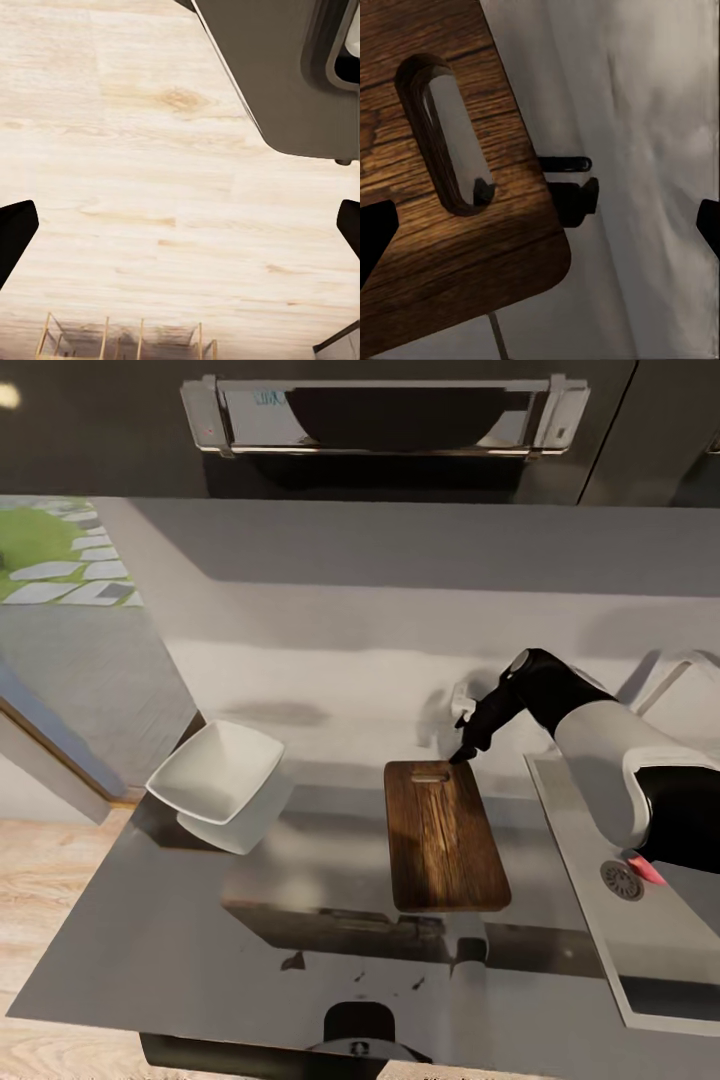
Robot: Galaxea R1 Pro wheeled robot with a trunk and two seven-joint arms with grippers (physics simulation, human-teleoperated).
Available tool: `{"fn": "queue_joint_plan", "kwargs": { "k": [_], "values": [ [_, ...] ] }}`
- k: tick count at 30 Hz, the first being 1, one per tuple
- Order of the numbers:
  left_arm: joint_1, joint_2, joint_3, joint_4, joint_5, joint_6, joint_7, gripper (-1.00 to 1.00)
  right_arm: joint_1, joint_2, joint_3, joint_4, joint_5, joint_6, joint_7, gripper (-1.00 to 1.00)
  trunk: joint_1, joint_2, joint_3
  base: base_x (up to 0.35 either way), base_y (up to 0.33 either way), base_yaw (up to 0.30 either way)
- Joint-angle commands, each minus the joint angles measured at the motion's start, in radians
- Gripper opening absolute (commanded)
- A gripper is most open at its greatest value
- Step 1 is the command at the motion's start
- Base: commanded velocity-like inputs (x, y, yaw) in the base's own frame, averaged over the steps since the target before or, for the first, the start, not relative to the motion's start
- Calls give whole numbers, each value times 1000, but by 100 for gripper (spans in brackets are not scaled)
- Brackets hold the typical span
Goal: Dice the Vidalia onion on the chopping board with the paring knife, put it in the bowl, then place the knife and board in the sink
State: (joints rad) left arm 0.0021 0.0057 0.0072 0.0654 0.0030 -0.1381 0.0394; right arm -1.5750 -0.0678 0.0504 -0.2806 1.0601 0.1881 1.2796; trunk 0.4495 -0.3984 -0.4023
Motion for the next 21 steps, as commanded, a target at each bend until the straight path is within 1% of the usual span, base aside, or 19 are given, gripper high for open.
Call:
{"fn": "queue_joint_plan", "kwargs": {
  "k": [1, 3, 8, 21],
  "values": [
    [-1, 0, 0, 2, 0, -6, 2, 100, 0, -2, 5, -20, -3, 12, 5, 100, 0, -2, -3, 0, 0, 0],
    [-1, 0, 0, 2, 0, -6, 2, 100, 0, -3, 5, -46, -3, 14, 7, 100, 0, -2, -6, 0, 0, 0],
    [-1, 0, 0, 2, 0, -6, 2, 100, 0, -4, 5, -71, -4, 16, 9, 100, 0, -2, -14, 0, 0, 0],
    [-1, 0, 0, 2, 0, -6, 2, 100, 0, -1, 5, -78, -5, 16, 9, 100, 0, -2, -34, 0, 0, 0]
  ]
}}
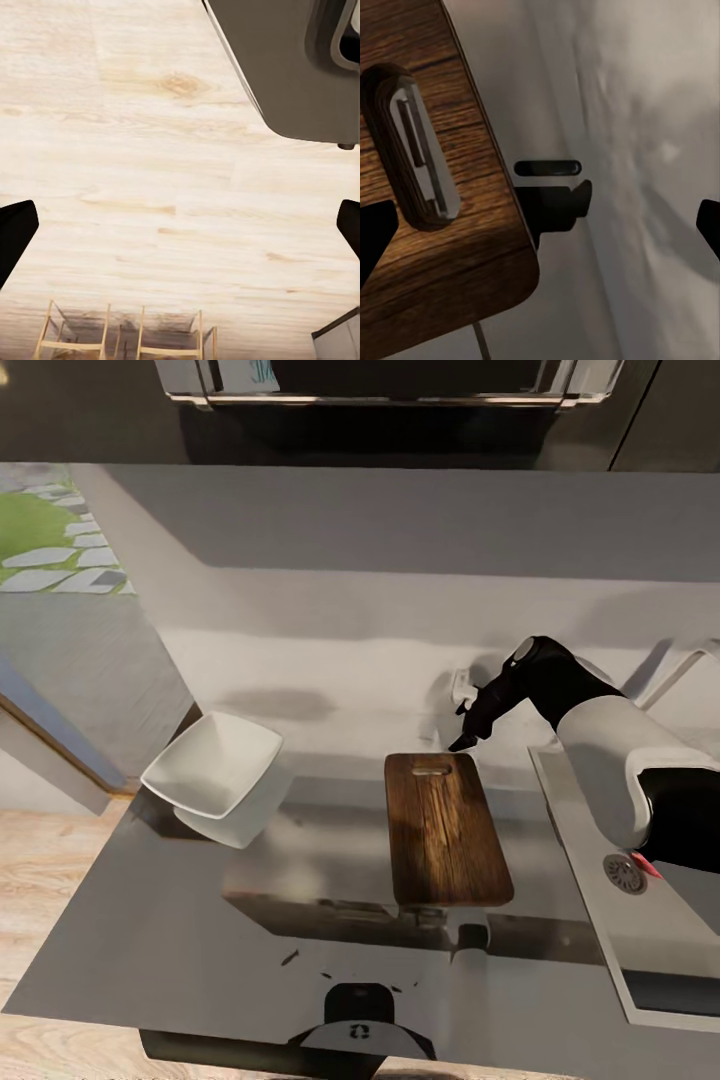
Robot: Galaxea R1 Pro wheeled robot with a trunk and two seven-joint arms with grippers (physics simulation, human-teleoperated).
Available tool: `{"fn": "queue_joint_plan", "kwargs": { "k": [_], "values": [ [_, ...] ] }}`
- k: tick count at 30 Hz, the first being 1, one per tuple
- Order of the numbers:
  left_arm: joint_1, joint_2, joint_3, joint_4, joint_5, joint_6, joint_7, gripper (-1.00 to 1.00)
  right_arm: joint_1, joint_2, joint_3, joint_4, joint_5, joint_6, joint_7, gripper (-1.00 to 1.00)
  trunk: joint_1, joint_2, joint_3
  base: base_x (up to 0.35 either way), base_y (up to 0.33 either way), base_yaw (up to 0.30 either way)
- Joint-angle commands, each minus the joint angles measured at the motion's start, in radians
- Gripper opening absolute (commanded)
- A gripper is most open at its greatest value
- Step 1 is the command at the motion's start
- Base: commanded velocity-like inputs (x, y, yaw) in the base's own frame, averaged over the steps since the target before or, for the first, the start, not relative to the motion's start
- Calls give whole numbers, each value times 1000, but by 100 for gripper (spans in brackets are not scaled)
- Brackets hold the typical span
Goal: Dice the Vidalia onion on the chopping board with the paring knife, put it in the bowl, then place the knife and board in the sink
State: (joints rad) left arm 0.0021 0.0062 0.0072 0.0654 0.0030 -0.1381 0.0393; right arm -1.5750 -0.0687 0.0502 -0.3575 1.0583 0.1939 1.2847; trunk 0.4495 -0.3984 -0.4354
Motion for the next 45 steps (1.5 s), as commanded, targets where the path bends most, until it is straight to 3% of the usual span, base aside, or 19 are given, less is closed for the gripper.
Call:
{"fn": "queue_joint_plan", "kwargs": {
  "k": [1, 39, 45],
  "values": [
    [-1, 0, 0, 2, 0, -6, 2, 100, 0, 0, 5, -1, -3, 10, 4, 100, 0, -2, -3, 0, 0, 0],
    [-1, 0, 0, 2, 0, -8, 2, 100, 0, 14, 5, 0, -12, 13, -19, 100, 0, -2, -63, 0, 0, 0],
    [-1, 0, 0, 2, 0, -8, 2, 100, 0, 30, 5, 0, -9, 13, -24, 100, 0, -2, -72, 0, 0, 0]
  ]
}}
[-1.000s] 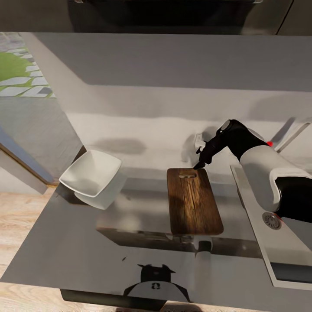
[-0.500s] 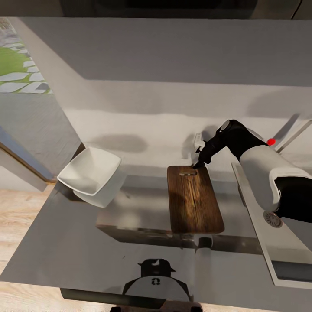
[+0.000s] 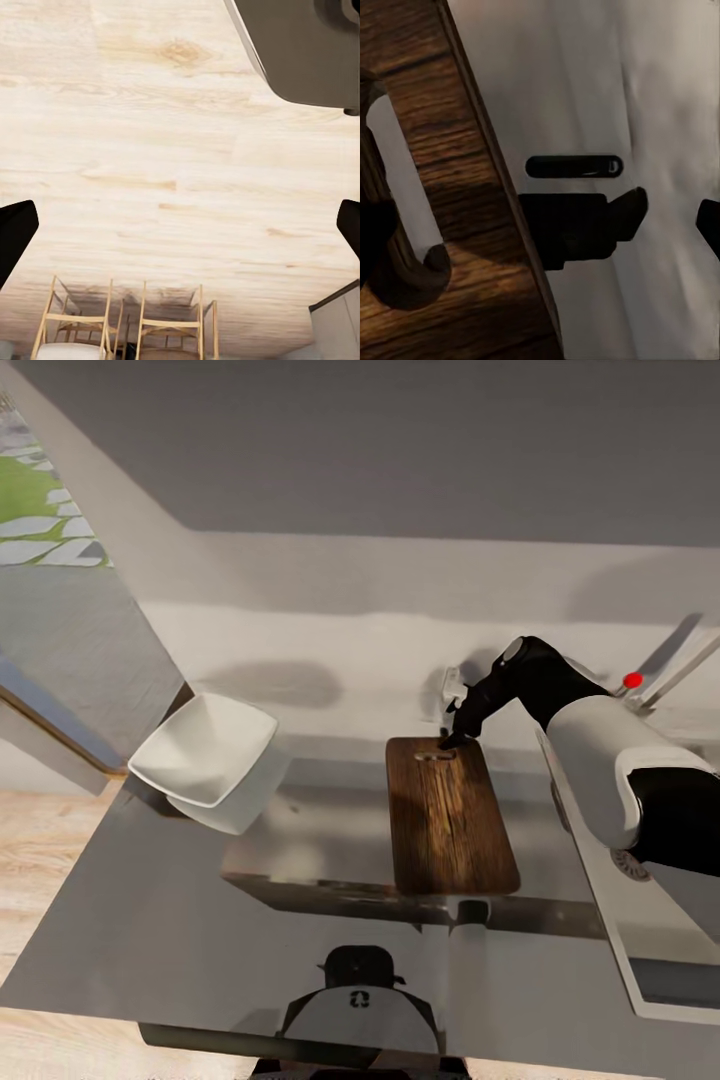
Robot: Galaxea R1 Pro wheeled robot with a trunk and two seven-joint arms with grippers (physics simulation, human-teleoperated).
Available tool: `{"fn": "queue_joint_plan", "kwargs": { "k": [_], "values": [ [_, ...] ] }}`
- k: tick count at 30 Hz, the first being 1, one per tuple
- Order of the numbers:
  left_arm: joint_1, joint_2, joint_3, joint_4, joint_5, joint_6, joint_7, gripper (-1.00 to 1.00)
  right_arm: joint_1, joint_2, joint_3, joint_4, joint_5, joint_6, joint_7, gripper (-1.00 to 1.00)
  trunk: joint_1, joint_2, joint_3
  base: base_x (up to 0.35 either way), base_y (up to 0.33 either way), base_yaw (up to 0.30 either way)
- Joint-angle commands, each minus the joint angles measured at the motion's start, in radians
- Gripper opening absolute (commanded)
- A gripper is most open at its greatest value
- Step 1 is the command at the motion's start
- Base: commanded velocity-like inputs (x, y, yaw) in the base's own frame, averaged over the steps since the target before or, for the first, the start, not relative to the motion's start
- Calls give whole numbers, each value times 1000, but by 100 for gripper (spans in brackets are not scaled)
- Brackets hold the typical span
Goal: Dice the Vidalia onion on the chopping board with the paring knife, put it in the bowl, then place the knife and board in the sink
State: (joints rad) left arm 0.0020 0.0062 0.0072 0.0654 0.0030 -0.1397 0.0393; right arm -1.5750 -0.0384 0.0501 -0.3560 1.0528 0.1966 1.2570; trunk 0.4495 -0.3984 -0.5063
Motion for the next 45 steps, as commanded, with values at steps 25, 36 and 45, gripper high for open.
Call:
{"fn": "queue_joint_plan", "kwargs": {
  "k": [25, 36, 45],
  "values": [
    [0, 0, 0, 2, 0, -8, 2, 100, 0, 28, 8, 17, -2, 9, -57, 100, 0, -2, -41, 0, 0, 0],
    [0, 0, 0, 2, 0, -8, 2, 100, 0, 29, 8, 19, -2, 6, -83, 100, 0, -2, -50, 0, 0, 0],
    [0, 0, 0, 2, 0, -8, 1, 100, 0, 35, 8, 30, -2, 6, -89, 100, 0, -2, -50, 0, 0, 0]
  ]
}}
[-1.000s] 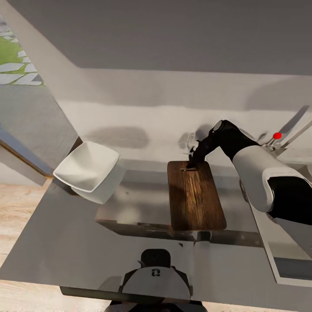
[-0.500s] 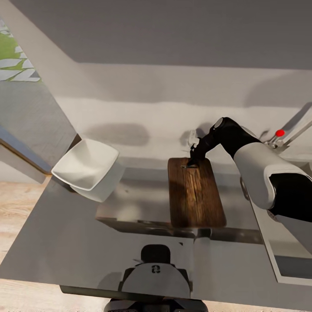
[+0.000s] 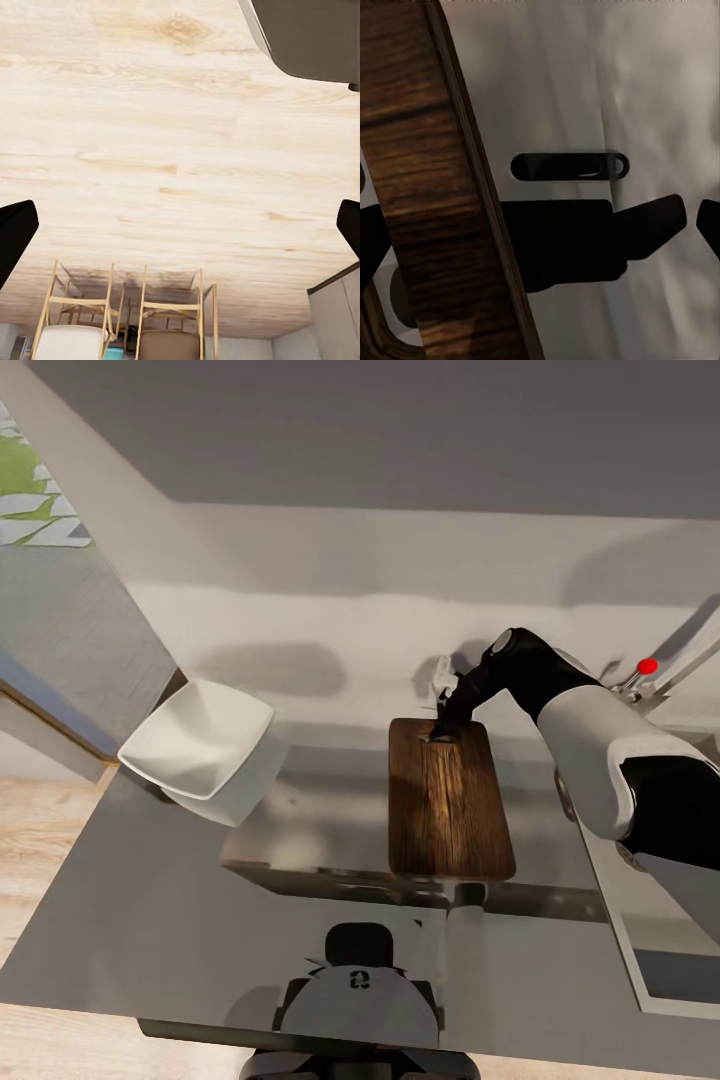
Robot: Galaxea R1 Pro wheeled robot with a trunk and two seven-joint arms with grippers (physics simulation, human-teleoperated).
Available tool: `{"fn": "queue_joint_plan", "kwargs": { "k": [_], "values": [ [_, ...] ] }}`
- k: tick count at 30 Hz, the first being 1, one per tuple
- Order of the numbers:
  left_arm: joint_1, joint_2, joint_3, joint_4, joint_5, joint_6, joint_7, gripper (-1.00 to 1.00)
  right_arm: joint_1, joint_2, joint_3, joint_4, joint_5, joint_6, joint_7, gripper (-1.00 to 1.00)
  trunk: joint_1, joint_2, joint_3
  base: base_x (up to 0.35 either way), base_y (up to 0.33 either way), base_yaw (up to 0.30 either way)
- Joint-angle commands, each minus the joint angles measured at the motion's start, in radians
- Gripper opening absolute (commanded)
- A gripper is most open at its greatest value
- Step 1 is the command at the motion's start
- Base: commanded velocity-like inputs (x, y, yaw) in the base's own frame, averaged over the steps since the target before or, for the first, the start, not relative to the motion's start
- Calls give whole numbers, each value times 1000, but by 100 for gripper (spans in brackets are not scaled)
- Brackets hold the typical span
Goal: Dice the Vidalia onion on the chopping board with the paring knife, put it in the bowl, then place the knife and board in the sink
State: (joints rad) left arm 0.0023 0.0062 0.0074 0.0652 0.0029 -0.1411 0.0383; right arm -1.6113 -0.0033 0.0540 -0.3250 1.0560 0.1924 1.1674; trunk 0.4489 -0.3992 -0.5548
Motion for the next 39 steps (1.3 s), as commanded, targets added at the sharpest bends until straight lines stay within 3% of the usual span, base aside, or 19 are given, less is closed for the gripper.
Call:
{"fn": "queue_joint_plan", "kwargs": {
  "k": [1, 8, 9, 39],
  "values": [
    [-1, 0, 0, 2, 0, -6, 2, 100, 36, 0, 4, -1, -5, 10, 0, 100, 1, -1, -1, 0, 0, 0],
    [-1, 0, 0, 2, 0, -6, 2, 100, 36, 0, 4, 0, -5, 12, 0, 100, 1, -1, -1, 0, 0, 0],
    [-1, 0, 0, 2, 0, -6, 2, 100, 36, 0, 4, 0, -5, 12, 0, -100, 1, -1, -1, 0, 0, 0],
    [-1, -3, 1, -2, 0, -7, -2, 100, 36, 0, 6, 4, -4, 13, 5, -100, 1, -1, 8, 0, 0, 0]
  ]
}}
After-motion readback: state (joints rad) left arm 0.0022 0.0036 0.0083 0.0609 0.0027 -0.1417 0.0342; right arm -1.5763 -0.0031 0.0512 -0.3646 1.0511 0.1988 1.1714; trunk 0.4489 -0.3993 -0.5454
